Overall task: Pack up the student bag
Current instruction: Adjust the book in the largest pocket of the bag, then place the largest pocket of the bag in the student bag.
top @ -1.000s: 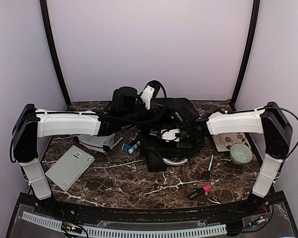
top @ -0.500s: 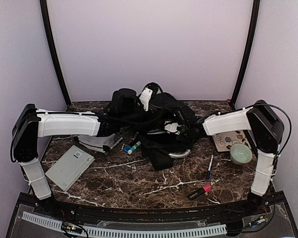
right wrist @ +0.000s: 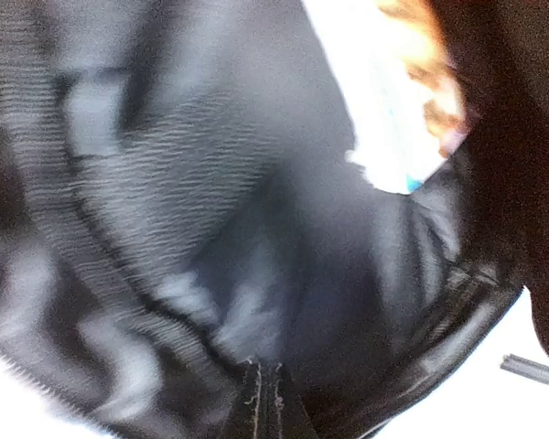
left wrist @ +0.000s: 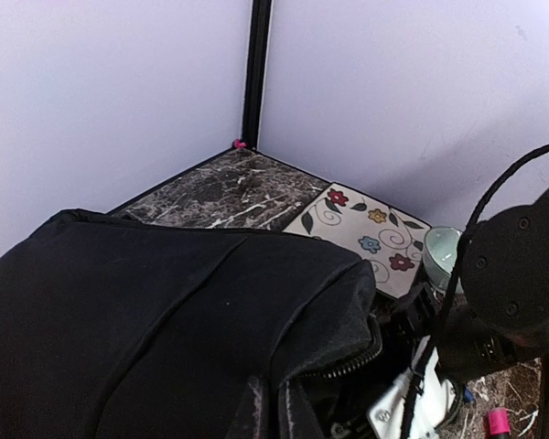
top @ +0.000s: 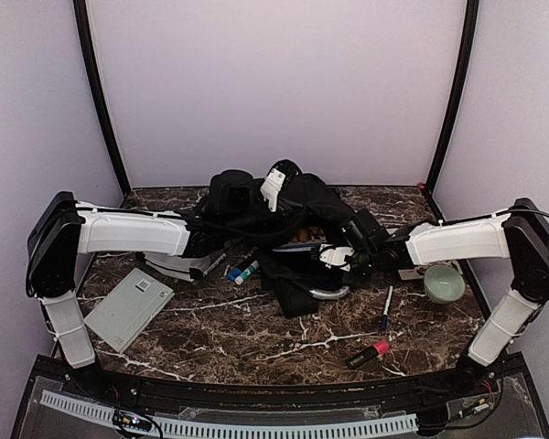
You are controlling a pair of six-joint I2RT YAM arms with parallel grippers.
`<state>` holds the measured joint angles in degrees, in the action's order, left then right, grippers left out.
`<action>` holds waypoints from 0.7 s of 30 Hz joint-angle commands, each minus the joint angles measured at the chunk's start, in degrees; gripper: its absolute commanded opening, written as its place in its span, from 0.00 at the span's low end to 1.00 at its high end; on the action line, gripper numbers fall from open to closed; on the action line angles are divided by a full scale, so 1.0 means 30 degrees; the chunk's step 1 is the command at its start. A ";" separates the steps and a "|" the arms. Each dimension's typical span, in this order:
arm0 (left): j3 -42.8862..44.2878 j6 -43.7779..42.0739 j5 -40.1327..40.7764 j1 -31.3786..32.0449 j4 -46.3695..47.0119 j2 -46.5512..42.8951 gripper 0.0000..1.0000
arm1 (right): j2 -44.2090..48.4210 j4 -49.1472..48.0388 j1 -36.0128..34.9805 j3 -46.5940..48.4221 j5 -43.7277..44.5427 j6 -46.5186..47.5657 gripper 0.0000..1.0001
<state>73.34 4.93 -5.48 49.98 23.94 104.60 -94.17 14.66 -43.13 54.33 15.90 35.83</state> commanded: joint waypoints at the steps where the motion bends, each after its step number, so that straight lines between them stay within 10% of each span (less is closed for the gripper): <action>1: 0.0139 -0.1158 -0.2633 -0.0018 0.3023 0.0971 0.00 | -0.0192 0.1692 -0.1550 -0.1097 -0.2820 -0.1188 0.02; 13: 0.0090 -0.1844 -0.2841 -0.0078 0.1963 0.1446 0.00 | 0.0130 0.4057 -0.3540 0.0240 -0.4551 -0.1855 0.02; 21: 0.0007 -0.0365 0.1703 -0.0086 -0.5905 -0.3162 0.54 | 0.3180 0.8190 -0.2717 0.2417 -0.7907 -0.0848 0.20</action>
<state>73.34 1.19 -8.32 50.02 17.58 106.30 -88.90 30.57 -52.18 56.95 0.95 31.53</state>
